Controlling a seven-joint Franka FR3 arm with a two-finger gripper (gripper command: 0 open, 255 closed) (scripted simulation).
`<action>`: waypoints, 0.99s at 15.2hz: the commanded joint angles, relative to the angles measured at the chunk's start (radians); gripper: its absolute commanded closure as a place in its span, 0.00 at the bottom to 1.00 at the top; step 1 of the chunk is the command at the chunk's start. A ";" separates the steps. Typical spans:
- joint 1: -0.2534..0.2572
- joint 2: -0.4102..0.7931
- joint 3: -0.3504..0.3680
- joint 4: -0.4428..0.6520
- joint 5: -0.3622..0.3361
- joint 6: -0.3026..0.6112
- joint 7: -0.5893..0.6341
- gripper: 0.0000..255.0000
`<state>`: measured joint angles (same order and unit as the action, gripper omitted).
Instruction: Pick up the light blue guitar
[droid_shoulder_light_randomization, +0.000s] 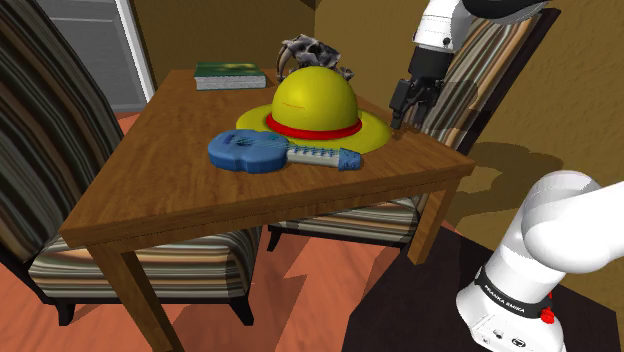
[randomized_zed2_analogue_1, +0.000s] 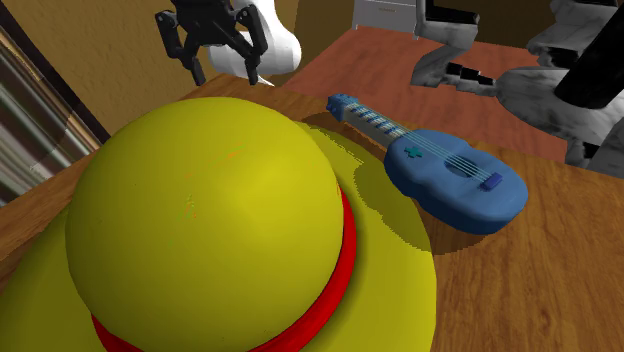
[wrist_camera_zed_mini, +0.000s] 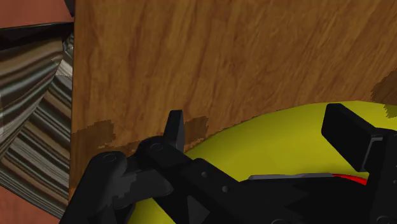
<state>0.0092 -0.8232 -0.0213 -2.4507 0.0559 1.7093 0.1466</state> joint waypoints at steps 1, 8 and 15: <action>0.000 0.000 0.000 0.000 0.000 0.000 0.000 0.00; 0.111 0.270 0.059 0.219 0.030 -0.013 -0.100 0.00; 0.200 0.511 0.131 0.457 0.041 -0.073 -0.192 0.00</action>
<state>0.1960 -0.3475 0.0983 -2.0284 0.0956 1.6452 -0.0321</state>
